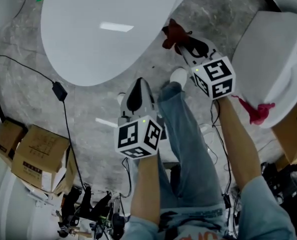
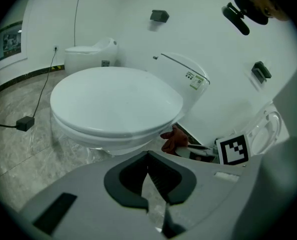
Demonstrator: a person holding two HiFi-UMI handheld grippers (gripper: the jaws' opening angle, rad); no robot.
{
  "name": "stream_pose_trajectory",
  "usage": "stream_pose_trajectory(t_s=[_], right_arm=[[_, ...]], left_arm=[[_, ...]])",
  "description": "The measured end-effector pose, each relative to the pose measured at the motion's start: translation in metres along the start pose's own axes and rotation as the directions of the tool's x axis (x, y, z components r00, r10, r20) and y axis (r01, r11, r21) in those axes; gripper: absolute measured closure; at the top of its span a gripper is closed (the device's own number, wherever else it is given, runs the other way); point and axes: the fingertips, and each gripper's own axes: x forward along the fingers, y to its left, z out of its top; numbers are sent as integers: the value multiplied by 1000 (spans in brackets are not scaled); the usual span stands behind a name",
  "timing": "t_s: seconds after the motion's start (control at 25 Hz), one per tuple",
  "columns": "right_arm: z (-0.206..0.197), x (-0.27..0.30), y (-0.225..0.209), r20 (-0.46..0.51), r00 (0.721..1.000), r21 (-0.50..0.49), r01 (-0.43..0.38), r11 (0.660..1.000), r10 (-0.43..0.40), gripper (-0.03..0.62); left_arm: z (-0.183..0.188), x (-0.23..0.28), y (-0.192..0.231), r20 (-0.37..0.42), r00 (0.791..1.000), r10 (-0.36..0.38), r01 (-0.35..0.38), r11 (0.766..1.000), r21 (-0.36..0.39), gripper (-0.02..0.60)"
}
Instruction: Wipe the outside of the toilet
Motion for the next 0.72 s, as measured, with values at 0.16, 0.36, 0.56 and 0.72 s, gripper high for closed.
stream_pose_trajectory(t_s=[0.16,0.36,0.56,0.72], right_arm=[[-31,-10,46,-36,999,-14,-17,1000,16,508],[-61,-7,118,-74,996,-14,-56,998,55,508],[-75,18,200,-96,988,-37,-122,992,118,508],[-73,41,251,-92,983,-52,-166,985,161,508]], left_arm=[[-14,-16,23,-21,999,-28,28,1000,5,584],[-16,-43,71,-24,999,-37,38,999,24,584],[-13,-65,124,-8,1000,-27,27,999,35,584],[-15,-74,155,-3,1000,-31,31,999,35,584]])
